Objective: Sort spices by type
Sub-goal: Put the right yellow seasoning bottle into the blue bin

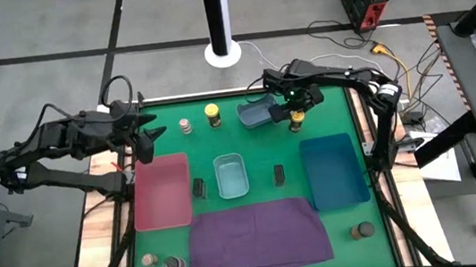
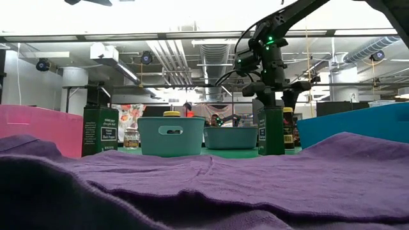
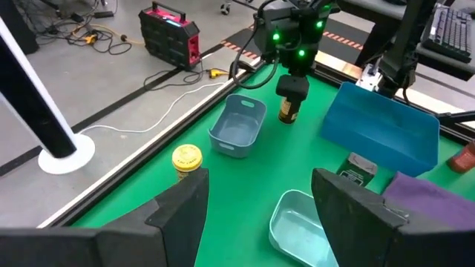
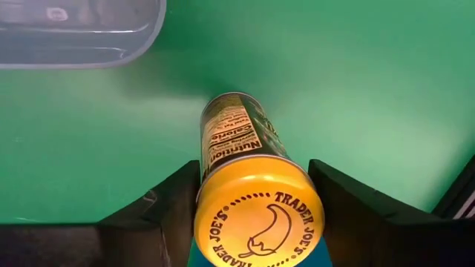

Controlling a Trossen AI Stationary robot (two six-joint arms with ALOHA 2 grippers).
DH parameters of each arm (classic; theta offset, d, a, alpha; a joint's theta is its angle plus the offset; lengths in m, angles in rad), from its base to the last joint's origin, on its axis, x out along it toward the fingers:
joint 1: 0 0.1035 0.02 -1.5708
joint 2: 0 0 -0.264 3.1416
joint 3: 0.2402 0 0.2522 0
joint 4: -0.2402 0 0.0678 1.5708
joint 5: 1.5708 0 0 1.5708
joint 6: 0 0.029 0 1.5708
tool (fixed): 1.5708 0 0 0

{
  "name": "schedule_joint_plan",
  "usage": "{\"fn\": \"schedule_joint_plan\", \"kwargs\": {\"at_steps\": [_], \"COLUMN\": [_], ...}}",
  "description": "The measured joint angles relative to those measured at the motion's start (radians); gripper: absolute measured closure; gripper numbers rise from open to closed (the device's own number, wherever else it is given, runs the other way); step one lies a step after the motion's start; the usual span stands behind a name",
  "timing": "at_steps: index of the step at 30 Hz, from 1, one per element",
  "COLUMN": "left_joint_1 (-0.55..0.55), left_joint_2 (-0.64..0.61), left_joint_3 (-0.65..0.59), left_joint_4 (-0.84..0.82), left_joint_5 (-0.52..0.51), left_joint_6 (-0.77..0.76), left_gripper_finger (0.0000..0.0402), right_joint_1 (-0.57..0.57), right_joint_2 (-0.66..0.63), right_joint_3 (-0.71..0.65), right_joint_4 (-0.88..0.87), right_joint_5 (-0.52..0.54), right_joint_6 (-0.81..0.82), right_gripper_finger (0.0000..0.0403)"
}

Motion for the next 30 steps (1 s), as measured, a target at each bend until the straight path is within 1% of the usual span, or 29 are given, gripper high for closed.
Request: {"fn": "schedule_joint_plan", "kwargs": {"at_steps": [4,7,9,13,15,16,18,20,23,26,28,30], "left_joint_1": [0.0,0.0,0.0,0.0,0.0,0.0,0.0,0.0,0.0,0.0,0.0,0.0], "left_joint_2": [0.0,0.002,0.005,0.014,0.021,0.026,0.033,0.041,0.05,0.057,0.059,0.059], "left_joint_3": [0.0,0.0,0.0,0.0,0.0,0.0,0.0,0.0,0.0,0.0,0.0,0.0], "left_joint_4": [0.0,0.001,0.006,0.023,0.035,0.045,0.058,0.069,0.072,0.072,0.072,0.074], "left_joint_5": [-0.001,-0.002,-0.002,-0.002,-0.003,-0.003,-0.003,-0.002,-0.003,-0.003,-0.003,-0.003], "left_joint_6": [0.0,-0.003,-0.007,-0.005,0.009,0.024,0.052,0.074,0.094,0.101,0.105,0.118], "left_gripper_finger": [0.0178,0.0178,0.0178,0.0178,0.0178,0.0178,0.0178,0.0178,0.0178,0.0178,0.0178,0.0178], "right_joint_1": [0.0,0.0,-0.002,0.0,0.019,0.035,0.088,0.148,0.254,0.379,0.457,0.51], "right_joint_2": [0.001,-0.006,-0.021,-0.103,-0.148,-0.168,-0.215,-0.262,-0.327,-0.385,-0.412,-0.421], "right_joint_3": [-0.001,-0.002,0.012,0.074,0.101,0.112,0.138,0.16,0.172,0.17,0.162,0.153], "right_joint_4": [0.001,0.0,-0.038,-0.1,-0.098,-0.099,-0.113,-0.154,-0.225,-0.25,-0.283,-0.305], "right_joint_5": [0.0,0.007,0.012,0.022,0.003,-0.023,-0.069,-0.083,-0.076,-0.054,-0.03,-0.027], "right_joint_6": [0.001,-0.035,-0.052,-0.123,-0.165,-0.201,-0.239,-0.254,-0.31,-0.372,-0.373,-0.338], "right_gripper_finger": [0.0188,0.0188,0.0188,0.0188,0.0188,0.0188,0.0188,0.0188,0.0188,0.0188,0.0188,0.0188]}}
